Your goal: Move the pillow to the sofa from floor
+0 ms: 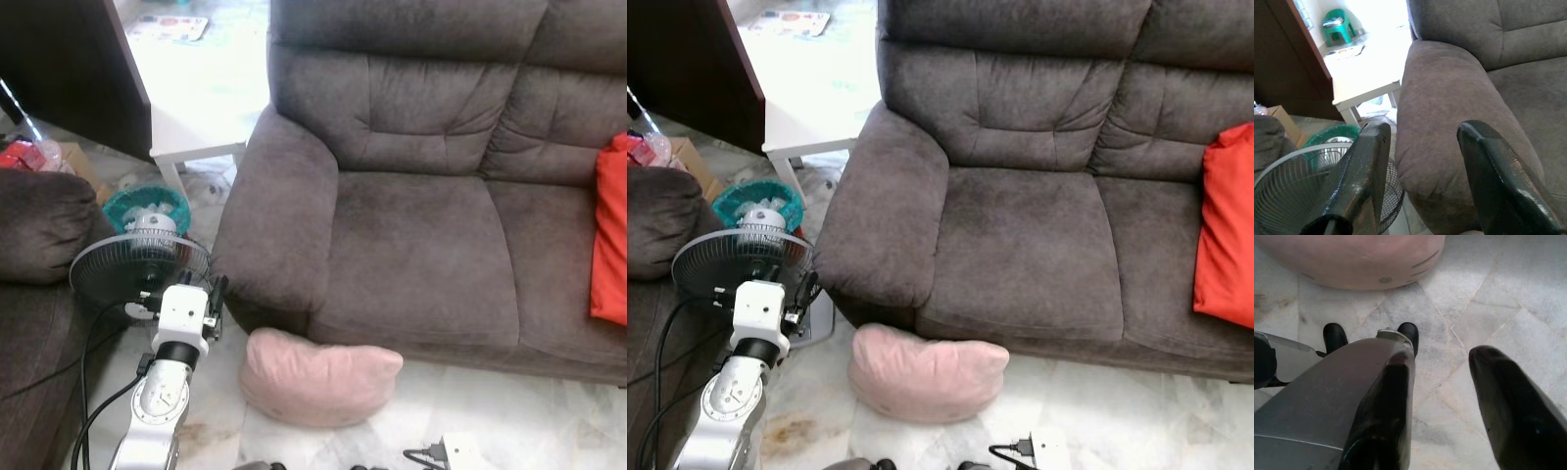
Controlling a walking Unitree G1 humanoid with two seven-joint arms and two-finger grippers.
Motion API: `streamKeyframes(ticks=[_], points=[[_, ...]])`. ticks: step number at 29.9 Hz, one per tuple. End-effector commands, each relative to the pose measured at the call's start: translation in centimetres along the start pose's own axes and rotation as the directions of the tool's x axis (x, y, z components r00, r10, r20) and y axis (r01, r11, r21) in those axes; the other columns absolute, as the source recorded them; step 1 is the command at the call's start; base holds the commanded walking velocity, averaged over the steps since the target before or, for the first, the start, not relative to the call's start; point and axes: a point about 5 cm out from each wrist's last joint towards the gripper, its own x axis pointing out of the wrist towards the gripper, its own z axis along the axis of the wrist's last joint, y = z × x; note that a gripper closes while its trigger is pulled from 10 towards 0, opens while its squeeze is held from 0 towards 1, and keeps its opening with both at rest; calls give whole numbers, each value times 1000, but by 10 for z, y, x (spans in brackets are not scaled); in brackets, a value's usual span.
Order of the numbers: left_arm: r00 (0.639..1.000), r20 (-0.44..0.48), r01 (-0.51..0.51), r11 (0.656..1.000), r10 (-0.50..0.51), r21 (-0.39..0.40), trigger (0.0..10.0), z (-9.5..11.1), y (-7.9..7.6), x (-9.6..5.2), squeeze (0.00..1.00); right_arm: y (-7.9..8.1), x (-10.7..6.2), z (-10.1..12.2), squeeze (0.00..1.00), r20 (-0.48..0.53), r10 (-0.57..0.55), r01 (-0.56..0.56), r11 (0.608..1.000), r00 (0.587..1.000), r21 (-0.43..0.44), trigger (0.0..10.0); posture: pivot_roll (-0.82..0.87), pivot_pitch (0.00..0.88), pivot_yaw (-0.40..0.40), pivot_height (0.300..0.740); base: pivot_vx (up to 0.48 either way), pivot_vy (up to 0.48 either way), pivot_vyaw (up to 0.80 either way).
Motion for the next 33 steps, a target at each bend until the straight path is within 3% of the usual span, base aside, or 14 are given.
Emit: streamKeyframes(ticks=[1, 12, 33], points=[[1000, 7, 5, 1000, -5, 7, 10000, 3, 0, 0, 0, 0, -1, -7, 0, -19, -2, 2, 1000, 1000, 15, 10000, 171, 111, -20, 740, 0, 0, -444], [1000, 5, 4, 1000, -4, 6, 10000, 2, 0, 0, 0, 0, -1, -6, 0, -14, -1, 1, 1000, 1000, 15, 10000, 171, 114, -20, 740, 0, 0, 0], [1000, 2, 3, 1000, -3, 8, 10000, 2, 0, -1, 0, 0, -1, -6, 0, -17, 2, -2, 1000, 1000, 12, 10000, 172, 120, -21, 740, 263, 0, 0]])
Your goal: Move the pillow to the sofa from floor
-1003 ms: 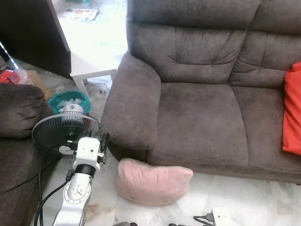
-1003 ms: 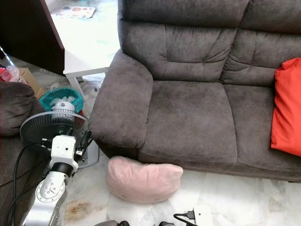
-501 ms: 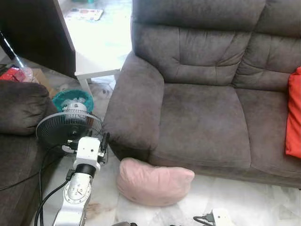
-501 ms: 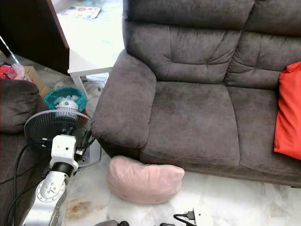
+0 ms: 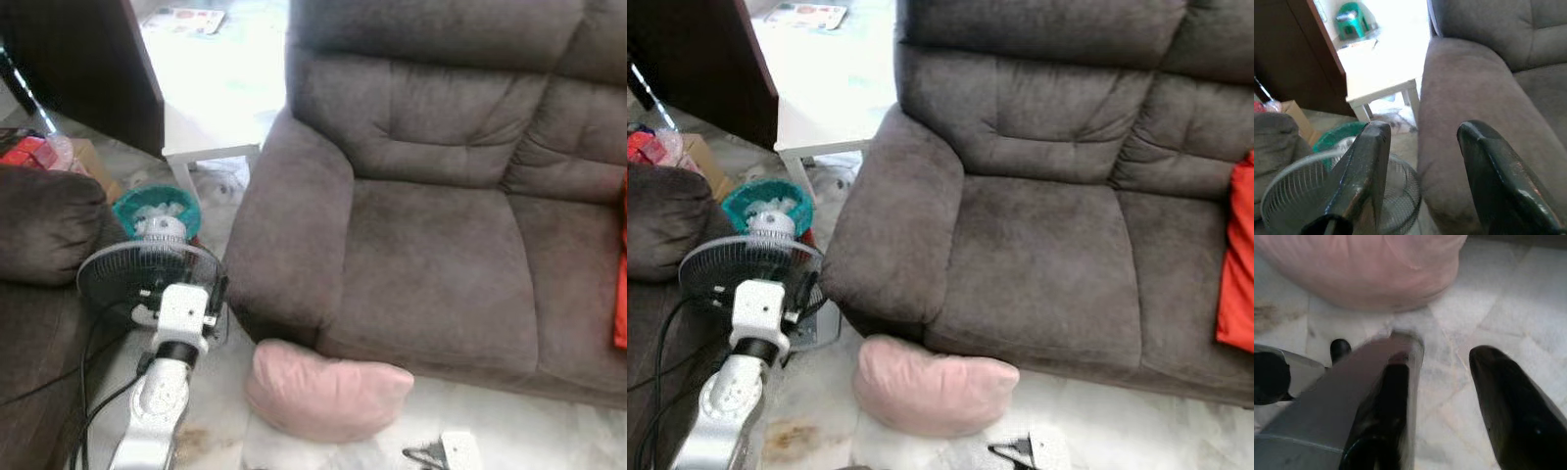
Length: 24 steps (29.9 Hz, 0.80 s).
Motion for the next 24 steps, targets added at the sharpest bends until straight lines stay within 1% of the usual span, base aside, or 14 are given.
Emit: streamKeyframes(ticks=[1, 5, 24], points=[[1000, -2, 9, 1000, -9, -4, 10000, 1, -3, 0, 0, -5, -2, -7, 0, -20, -16, 16, 1000, 1000, 9, 10000, 173, 120, -21, 740, 270, 0, 0], [1000, 10, 19, 1000, -19, -4, 10000, 2, -4, 0, 0, -5, -2, -7, 0, -21, -17, 17, 1000, 1000, 9, 10000, 174, 121, -21, 740, 0, 0, 0], [998, 6, 65, 998, -64, -8, 10000, 2, -8, -2, 0, -6, -3, -7, 0, -19, -21, 21, 1000, 1000, 2, 10000, 178, 129, -24, 740, 0, 0, 0]])
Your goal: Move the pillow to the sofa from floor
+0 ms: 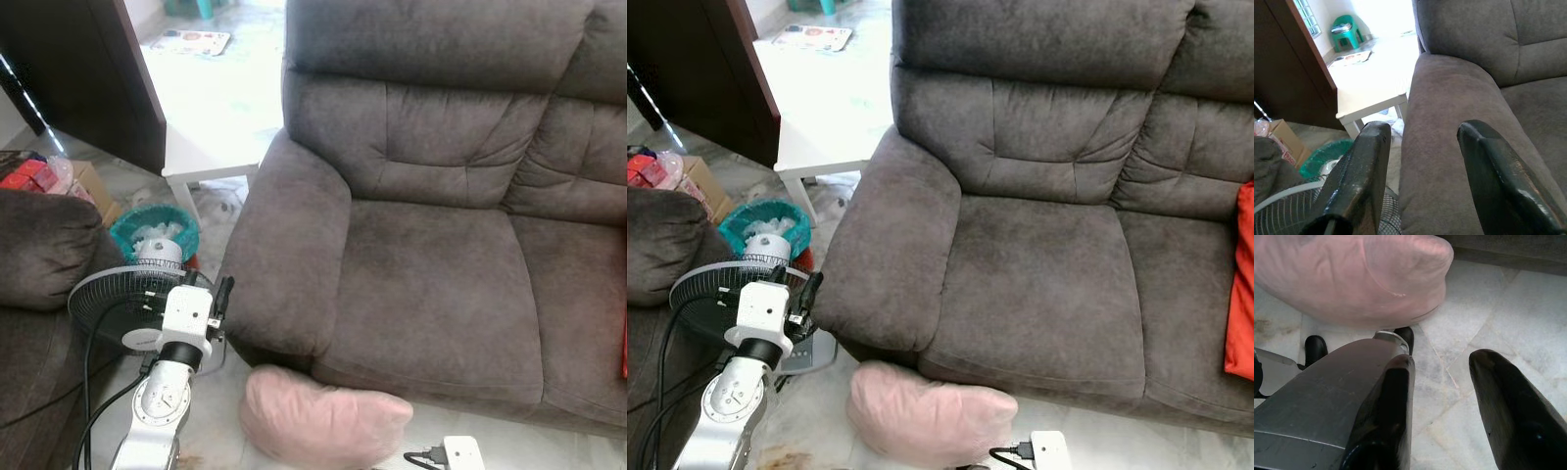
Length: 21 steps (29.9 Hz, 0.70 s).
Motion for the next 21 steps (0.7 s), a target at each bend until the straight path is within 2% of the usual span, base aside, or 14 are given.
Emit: streamKeyframes(ticks=[1, 6, 10, 11, 15, 16, 19, 20, 21], points=[[1000, -3, 17, 1000, -17, 4, 10000, 0, -2, -2, 0, 0, -1, -4, 0, -5, -10, 10, 1000, 1000, 10, 10000, 177, 130, -24, 740, 0, 0, 0], [1000, 6, 14, 1000, -14, 7, 10000, 2, -3, -2, 0, -1, -2, 0, 0, 60, -36, 32, 998, 998, 61, 10000, 179, 130, -23, 740, 0, 0, 0], [998, 45, -38, 999, 36, 36, 10000, 9, 0, -1, 0, -1, -4, 11, 0, 194, -54, 32, 993, 980, 117, 10000, 176, 128, -21, 740, 0, 0, 0], [997, 59, -59, 997, 55, 52, 10000, 11, 1, -1, 0, -5, -2, 34, 0, 288, -47, 17, 994, 956, 107, 10000, 174, 126, -21, 740, 0, 0, 0], [994, 74, -89, 994, 84, 69, 10000, 14, 5, -3, 0, -14, -3, 88, 0, 458, -27, -5, 998, 889, 68, 10000, 174, 126, -22, 740, 0, 0, 0], [991, 74, -118, 990, 112, 80, 10000, 15, 10, -5, 0, -15, -8, 108, 0, 549, -9, -15, 999, 836, 40, 10000, 173, 124, -22, 740, 0, 0, 0], [987, 73, -146, 986, 140, 79, 10000, 15, 14, -8, 0, -16, -16, 124, 0, 648, 0, -16, 1000, 761, 18, 10000, 167, 118, -23, 740, 0, 0, 0], [987, 73, -146, 986, 140, 79, 10000, 15, 14, -8, 0, -16, -16, 124, 0, 648, 0, -16, 1000, 761, 18, 10000, 167, 118, -23, 740, 0, 0, 0], [987, 75, -150, 985, 144, 84, 10000, 15, 15, -9, 0, -17, -21, 129, 0, 688, 5, -9, 1000, 726, 3, 10000, 163, 116, -22, 740, 0, 0, 0]])
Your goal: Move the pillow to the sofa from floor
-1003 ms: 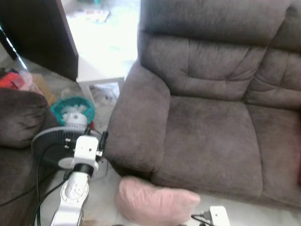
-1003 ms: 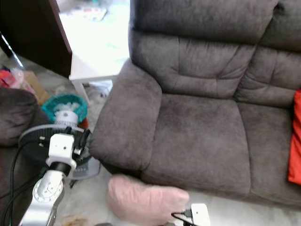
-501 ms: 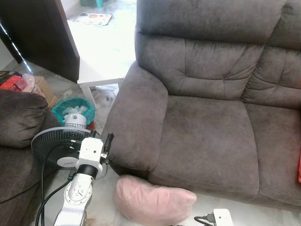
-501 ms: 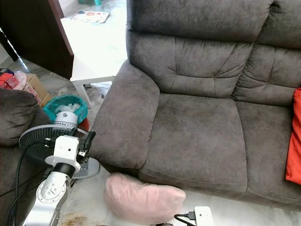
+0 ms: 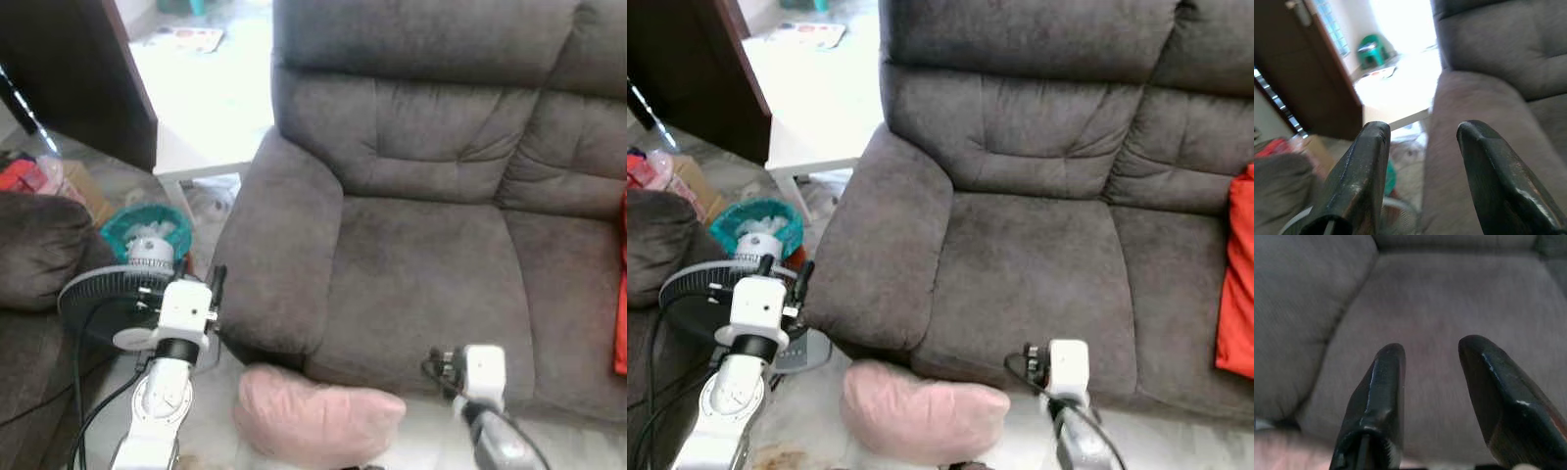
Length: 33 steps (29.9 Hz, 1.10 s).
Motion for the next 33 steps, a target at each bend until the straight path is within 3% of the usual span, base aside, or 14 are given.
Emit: streamKeyframes(ticks=[1, 8, 10, 16, 33], points=[[1000, 13, -23, 1000, 23, 18, 10000, 3, 5, -4, 0, -2, -11, -3, 0, 31, -10, 9, 1000, 999, 14, 10000, 158, 110, -23, 740, 0, 0, 0], [997, 34, -69, 997, 68, 37, 10000, 10, 14, -9, 0, 1, -17, 18, 0, 172, -1, -1, 1000, 985, 11, 10000, 158, 83, -25, 740, 0, 0, 0], [996, 41, -74, 997, 74, 9, 10000, 14, 15, -11, 0, 5, -22, 30, 0, 235, -4, -1, 1000, 972, 22, 10000, 165, 63, -22, 740, 0, 0, 0], [996, 29, -85, 996, 86, -36, 10000, 15, 14, -11, 0, 16, -20, 46, 0, 294, -5, -7, 999, 956, 41, 10000, 151, 23, -2, 740, 0, 0, 0], [998, 18, -62, 997, 63, -41, 10000, 11, 14, -7, 0, 20, -13, 73, 0, 348, -1, -15, 999, 938, 43, 10000, 137, 0, 0, 740, 0, 0, 0]])
